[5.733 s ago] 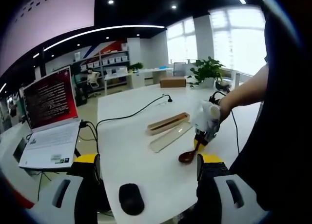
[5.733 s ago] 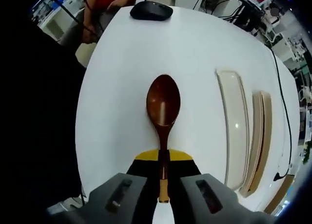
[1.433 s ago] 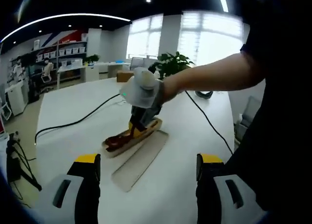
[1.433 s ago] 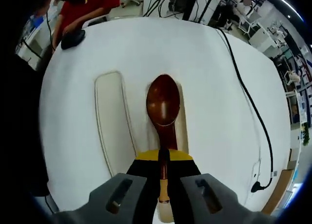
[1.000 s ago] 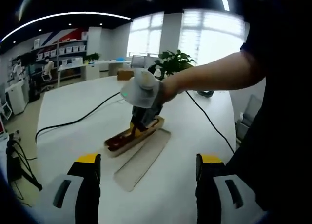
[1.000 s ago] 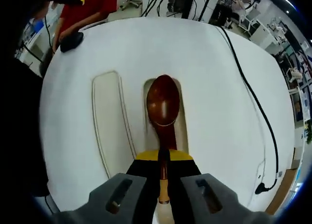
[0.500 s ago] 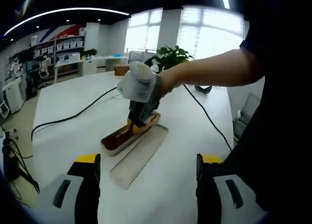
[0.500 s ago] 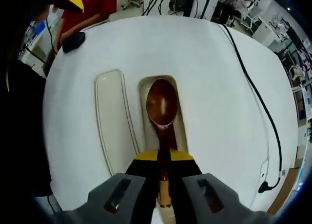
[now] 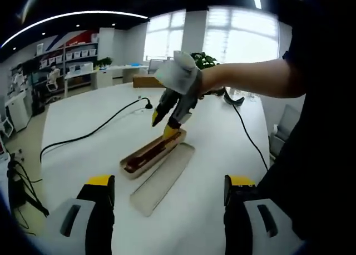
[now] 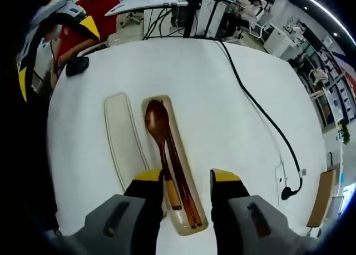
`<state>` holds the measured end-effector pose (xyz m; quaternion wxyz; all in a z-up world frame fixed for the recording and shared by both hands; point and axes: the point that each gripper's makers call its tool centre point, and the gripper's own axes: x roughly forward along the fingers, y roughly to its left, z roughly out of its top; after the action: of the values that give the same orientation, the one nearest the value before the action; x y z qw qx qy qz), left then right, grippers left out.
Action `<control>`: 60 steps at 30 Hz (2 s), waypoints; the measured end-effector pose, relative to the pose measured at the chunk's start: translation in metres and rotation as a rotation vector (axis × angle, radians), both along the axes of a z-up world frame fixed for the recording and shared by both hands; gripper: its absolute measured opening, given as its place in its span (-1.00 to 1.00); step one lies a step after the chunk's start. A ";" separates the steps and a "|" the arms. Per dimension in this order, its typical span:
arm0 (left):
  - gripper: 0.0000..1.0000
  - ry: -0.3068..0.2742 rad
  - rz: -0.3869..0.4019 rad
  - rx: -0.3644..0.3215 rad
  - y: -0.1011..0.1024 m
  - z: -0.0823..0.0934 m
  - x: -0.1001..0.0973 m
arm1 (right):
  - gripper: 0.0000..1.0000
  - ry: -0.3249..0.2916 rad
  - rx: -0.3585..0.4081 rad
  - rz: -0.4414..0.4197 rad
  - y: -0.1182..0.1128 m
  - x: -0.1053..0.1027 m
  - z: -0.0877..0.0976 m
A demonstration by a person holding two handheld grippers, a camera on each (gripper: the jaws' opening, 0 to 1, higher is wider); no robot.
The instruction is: Arrange the utensils inside the cutlery case until each visible utensil rests in its matching compartment.
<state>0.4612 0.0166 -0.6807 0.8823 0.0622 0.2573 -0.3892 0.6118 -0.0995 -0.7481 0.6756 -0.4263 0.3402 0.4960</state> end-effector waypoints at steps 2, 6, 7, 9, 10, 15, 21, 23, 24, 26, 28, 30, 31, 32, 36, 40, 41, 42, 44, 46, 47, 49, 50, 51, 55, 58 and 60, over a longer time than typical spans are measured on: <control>0.66 -0.007 -0.002 0.001 -0.001 0.002 0.000 | -0.09 -0.024 0.002 -0.008 -0.009 0.001 0.006; 0.66 -0.016 -0.006 0.010 -0.002 0.004 -0.002 | 0.26 -0.067 0.007 -0.066 -0.030 0.005 0.020; 0.66 -0.018 -0.005 0.010 -0.001 0.005 -0.002 | 0.31 -0.074 0.008 -0.071 -0.033 0.005 0.023; 0.66 -0.024 -0.004 0.014 -0.001 0.006 -0.002 | 0.37 -0.090 0.013 -0.086 -0.038 0.005 0.029; 0.66 -0.026 -0.003 0.016 -0.001 0.007 -0.002 | 0.39 -0.097 0.015 -0.094 -0.039 0.005 0.031; 0.67 -0.049 0.001 0.026 0.002 0.013 -0.001 | 0.72 -0.164 0.030 -0.145 -0.050 0.008 0.048; 0.70 -0.080 0.012 0.041 0.009 0.023 -0.002 | 0.99 -0.219 0.036 -0.191 -0.065 0.004 0.065; 0.71 -0.088 0.013 0.046 0.010 0.026 -0.003 | 0.99 -0.230 0.026 -0.194 -0.069 0.001 0.069; 0.71 -0.093 0.013 0.048 0.011 0.027 -0.004 | 0.99 -0.239 0.022 -0.194 -0.073 -0.002 0.072; 0.72 -0.102 0.014 0.055 0.012 0.031 -0.006 | 0.99 -0.251 0.018 -0.208 -0.079 -0.007 0.076; 0.73 -0.111 0.016 0.057 0.012 0.035 -0.008 | 0.99 -0.250 0.027 -0.214 -0.085 -0.016 0.079; 0.73 -0.127 0.017 0.054 0.012 0.041 -0.011 | 0.99 -0.256 0.026 -0.215 -0.090 -0.024 0.080; 0.73 -0.130 0.017 0.053 0.012 0.042 -0.012 | 0.99 -0.259 0.021 -0.215 -0.094 -0.028 0.080; 0.74 -0.134 0.016 0.054 0.012 0.043 -0.013 | 0.99 -0.264 0.015 -0.219 -0.097 -0.031 0.080; 0.81 -0.150 0.017 0.066 0.013 0.046 -0.016 | 0.99 -0.261 0.012 -0.251 -0.116 -0.048 0.080; 0.85 -0.168 0.019 0.077 0.014 0.052 -0.018 | 0.99 -0.260 0.002 -0.274 -0.133 -0.063 0.080; 0.87 -0.175 0.020 0.080 0.014 0.054 -0.019 | 0.99 -0.261 0.005 -0.278 -0.136 -0.066 0.081; 0.87 -0.180 0.020 0.082 0.014 0.056 -0.020 | 0.99 -0.262 0.007 -0.282 -0.138 -0.068 0.081; 0.87 -0.192 0.020 0.090 0.015 0.060 -0.021 | 0.99 -0.275 0.011 -0.291 -0.143 -0.075 0.083; 0.87 -0.201 0.024 0.094 0.016 0.063 -0.023 | 0.99 -0.279 0.018 -0.290 -0.142 -0.081 0.083; 0.87 -0.207 0.028 0.095 0.016 0.064 -0.024 | 0.99 -0.273 0.023 -0.290 -0.141 -0.084 0.082; 0.88 -0.212 0.032 0.096 0.017 0.065 -0.026 | 0.99 -0.262 0.029 -0.285 -0.137 -0.090 0.079; 0.89 -0.213 0.035 0.096 0.017 0.065 -0.027 | 0.99 -0.260 0.029 -0.282 -0.136 -0.092 0.078; 0.92 -0.210 0.038 0.092 0.016 0.065 -0.029 | 0.99 -0.256 0.028 -0.277 -0.134 -0.095 0.077; 1.00 -0.217 0.048 0.034 0.010 0.074 -0.034 | 0.99 -0.254 0.029 -0.267 -0.134 -0.102 0.076; 1.00 -0.221 0.045 0.050 0.010 0.071 -0.037 | 0.99 -0.251 0.026 -0.264 -0.135 -0.106 0.075; 1.00 -0.220 0.049 0.051 0.012 0.070 -0.039 | 0.99 -0.254 0.032 -0.262 -0.135 -0.108 0.075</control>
<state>0.4222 0.0282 -0.6107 0.9126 0.1208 0.1703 -0.3516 0.5037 -0.2348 -0.6729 0.7788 -0.4265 0.2968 0.3513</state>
